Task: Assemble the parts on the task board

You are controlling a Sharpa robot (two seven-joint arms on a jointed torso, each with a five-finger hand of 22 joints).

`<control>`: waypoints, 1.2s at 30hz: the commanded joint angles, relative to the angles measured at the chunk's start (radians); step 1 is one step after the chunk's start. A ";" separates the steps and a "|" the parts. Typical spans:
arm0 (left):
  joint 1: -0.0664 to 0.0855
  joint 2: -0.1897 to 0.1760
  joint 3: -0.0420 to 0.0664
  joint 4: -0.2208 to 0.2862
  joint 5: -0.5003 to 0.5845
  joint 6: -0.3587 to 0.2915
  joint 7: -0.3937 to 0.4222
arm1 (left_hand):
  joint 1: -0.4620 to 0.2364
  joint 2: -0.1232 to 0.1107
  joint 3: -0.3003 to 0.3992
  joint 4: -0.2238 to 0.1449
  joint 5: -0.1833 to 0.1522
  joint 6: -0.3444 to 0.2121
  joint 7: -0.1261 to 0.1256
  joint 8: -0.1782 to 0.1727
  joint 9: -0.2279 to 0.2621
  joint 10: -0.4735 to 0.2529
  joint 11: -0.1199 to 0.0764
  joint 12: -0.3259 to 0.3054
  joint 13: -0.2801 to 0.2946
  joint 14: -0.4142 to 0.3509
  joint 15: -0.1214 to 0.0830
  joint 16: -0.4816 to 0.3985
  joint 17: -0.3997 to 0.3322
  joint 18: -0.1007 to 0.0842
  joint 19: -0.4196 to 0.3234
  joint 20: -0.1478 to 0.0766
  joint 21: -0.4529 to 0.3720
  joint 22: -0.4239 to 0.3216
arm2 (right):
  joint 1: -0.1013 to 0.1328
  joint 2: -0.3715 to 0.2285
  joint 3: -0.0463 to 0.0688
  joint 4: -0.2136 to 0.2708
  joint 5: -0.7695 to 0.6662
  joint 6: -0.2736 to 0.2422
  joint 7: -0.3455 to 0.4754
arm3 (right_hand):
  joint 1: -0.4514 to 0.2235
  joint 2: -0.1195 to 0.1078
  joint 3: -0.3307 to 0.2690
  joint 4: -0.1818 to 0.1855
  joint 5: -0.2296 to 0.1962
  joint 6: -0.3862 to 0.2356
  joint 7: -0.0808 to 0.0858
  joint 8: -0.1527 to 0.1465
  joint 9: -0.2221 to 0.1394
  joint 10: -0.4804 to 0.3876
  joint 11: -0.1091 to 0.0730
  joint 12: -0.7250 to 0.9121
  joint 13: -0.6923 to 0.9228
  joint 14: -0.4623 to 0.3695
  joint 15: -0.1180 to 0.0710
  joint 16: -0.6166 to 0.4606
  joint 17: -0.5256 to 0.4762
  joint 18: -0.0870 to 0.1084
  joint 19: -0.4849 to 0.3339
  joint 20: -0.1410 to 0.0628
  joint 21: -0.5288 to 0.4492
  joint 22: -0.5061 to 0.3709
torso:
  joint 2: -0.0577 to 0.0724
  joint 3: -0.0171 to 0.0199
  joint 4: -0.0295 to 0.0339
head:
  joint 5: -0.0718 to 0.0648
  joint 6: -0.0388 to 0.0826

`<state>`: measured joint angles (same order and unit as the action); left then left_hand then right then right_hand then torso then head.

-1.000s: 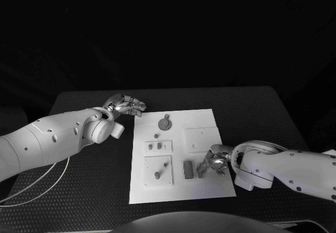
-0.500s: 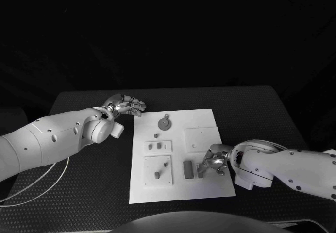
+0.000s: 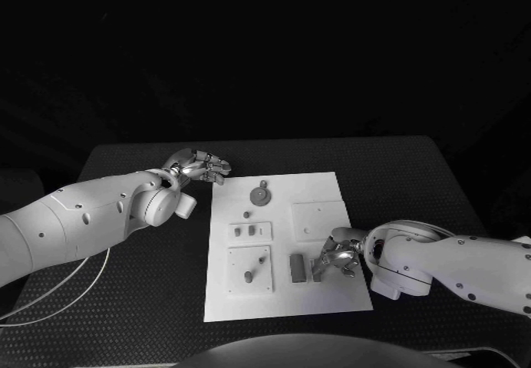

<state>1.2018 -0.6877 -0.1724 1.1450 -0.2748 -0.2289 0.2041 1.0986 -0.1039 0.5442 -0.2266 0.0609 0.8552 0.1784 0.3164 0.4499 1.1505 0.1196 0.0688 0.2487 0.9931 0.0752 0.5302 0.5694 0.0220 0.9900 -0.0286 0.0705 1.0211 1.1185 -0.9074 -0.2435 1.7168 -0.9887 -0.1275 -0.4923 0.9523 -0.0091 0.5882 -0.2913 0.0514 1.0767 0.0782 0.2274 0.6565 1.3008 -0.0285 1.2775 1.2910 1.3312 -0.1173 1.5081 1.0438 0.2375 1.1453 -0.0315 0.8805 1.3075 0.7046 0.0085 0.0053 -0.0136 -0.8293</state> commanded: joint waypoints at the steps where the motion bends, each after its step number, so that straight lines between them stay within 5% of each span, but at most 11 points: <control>1: 0.001 0.001 0.001 0.002 0.004 0.013 0.003 | -0.009 0.001 -0.004 0.003 0.001 -0.004 0.003 0.005 -0.002 -0.002 0.003 0.002 -0.001 0.008 0.000 -0.006 0.001 0.009 0.004 0.004 0.000 -0.001 | -0.006 0.008 -0.004 0.007 -0.004 0.036 0.026 | 0.025 0.015 0.005 -0.002 0.003 0.004 0.004 0.003 -0.001 -0.004 0.003 -0.005 0.000 -0.004 -0.005 -0.004 0.000 0.024 -0.005 0.003 -0.001 0.021 | 0.000 -0.0006 0.0006 | 0.001 -0.001; 6: 0.001 0.001 0.001 0.003 0.004 0.014 0.003 | -0.010 0.001 -0.004 0.004 0.001 -0.005 0.003 0.004 -0.002 -0.002 0.003 0.002 -0.001 0.008 0.000 -0.006 0.002 0.009 0.004 0.004 0.000 -0.001 | -0.006 0.008 -0.004 0.006 -0.003 0.042 0.026 | 0.015 0.009 0.001 -0.001 0.003 0.003 0.005 0.003 -0.002 -0.006 0.003 -0.007 -0.002 -0.006 -0.004 -0.004 -0.003 0.024 -0.006 0.006 -0.001 0.021 | 0.000 -0.0008 0.0009 | 0.001 0.000; 11: 0.001 0.001 0.001 0.003 0.004 0.014 0.003 | -0.010 0.001 -0.004 0.004 0.001 -0.005 0.003 0.004 -0.002 -0.002 0.003 0.002 -0.002 0.008 0.000 -0.007 0.002 0.009 0.003 0.004 0.000 -0.001 | -0.006 0.008 -0.004 0.002 -0.003 0.038 0.021 | -0.017 -0.021 -0.010 0.007 0.003 0.001 0.007 0.001 -0.004 -0.010 0.006 -0.011 -0.005 -0.009 -0.002 -0.006 -0.007 0.024 -0.004 0.010 -0.002 0.019 | 0.000 -0.0008 0.0005 | 0.001 0.000; 19: 0.001 0.000 0.001 0.004 0.004 0.013 0.003 | -0.010 0.001 -0.004 0.005 0.001 -0.006 0.004 0.004 -0.002 -0.003 0.004 0.002 -0.002 0.008 0.000 -0.007 0.003 0.009 0.003 0.004 0.000 -0.002 | -0.006 0.008 -0.004 0.000 -0.003 0.037 0.019 | -0.118 -0.141 0.026 0.116 0.003 -0.008 0.010 -0.004 -0.014 -0.018 0.010 -0.019 -0.011 -0.009 -0.002 -0.010 -0.013 0.024 0.008 0.004 -0.012 0.015 | 0.000 -0.0001 0.0002 | 0.002 0.000; 24: 0.001 0.000 0.001 0.004 0.004 0.013 0.003 | -0.010 0.001 -0.004 0.005 0.001 -0.006 0.004 0.004 -0.002 -0.003 0.004 0.002 -0.002 0.008 0.000 -0.008 0.003 0.009 0.003 0.004 0.000 -0.002 | -0.006 0.007 -0.004 -0.001 -0.003 0.038 0.021 | -0.138 -0.191 0.055 0.175 0.003 -0.012 0.011 -0.003 -0.015 -0.020 0.010 -0.019 -0.012 -0.012 -0.002 -0.011 -0.017 0.024 0.012 0.000 -0.014 0.017 | 0.000 0.0001 -0.0001 | 0.002 0.001; 32: 0.001 0.000 0.001 0.004 0.004 0.013 0.003 | -0.010 0.001 -0.004 0.005 0.001 -0.006 0.004 0.004 -0.002 -0.003 0.004 0.002 -0.002 0.008 0.000 -0.008 0.004 0.009 0.003 0.004 0.000 -0.002 | -0.006 0.005 -0.004 0.000 -0.007 0.034 0.028 | -0.135 -0.197 0.064 0.188 0.003 -0.013 0.012 -0.002 -0.014 -0.020 0.009 -0.018 -0.011 -0.012 -0.002 -0.010 -0.017 0.024 0.012 -0.001 -0.013 0.018 | 0.000 0.0005 -0.0002 | 0.002 0.000; 36: 0.001 0.000 0.001 0.004 0.004 0.013 0.003 | -0.010 0.001 -0.004 0.005 0.001 -0.006 0.004 0.004 -0.002 -0.003 0.004 0.002 -0.002 0.008 0.000 -0.009 0.004 0.009 0.003 0.004 0.000 -0.002 | -0.006 0.004 -0.004 -0.002 -0.015 0.026 0.032 | -0.121 -0.166 0.051 0.164 0.003 -0.016 0.012 0.000 -0.012 -0.020 0.010 -0.015 -0.009 -0.012 -0.001 -0.009 -0.016 0.024 0.009 -0.002 -0.011 0.021 | 0.000 0.0001 0.0002 | 0.002 0.001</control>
<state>1.2018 -0.6889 -0.1724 1.1461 -0.2748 -0.2279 0.2018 1.0986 -0.1039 0.5419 -0.2243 0.0609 0.8536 0.1800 0.3164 0.4492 1.1505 0.1196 0.0688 0.2480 0.9931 0.0752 0.5263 0.5723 0.0220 0.9900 -0.0286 0.0705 1.0204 1.1180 -0.9073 -0.2441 1.7116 -0.9934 -0.1187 -0.4829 0.8303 -0.1836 0.6377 -0.1224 0.0581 1.0684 0.0863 0.2262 0.6563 1.2864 -0.0214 1.2620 1.2806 1.3256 -0.1183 1.5042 1.0274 0.2373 1.1526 -0.0316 0.8694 1.3074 0.7047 0.0088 0.0052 -0.0110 -0.8292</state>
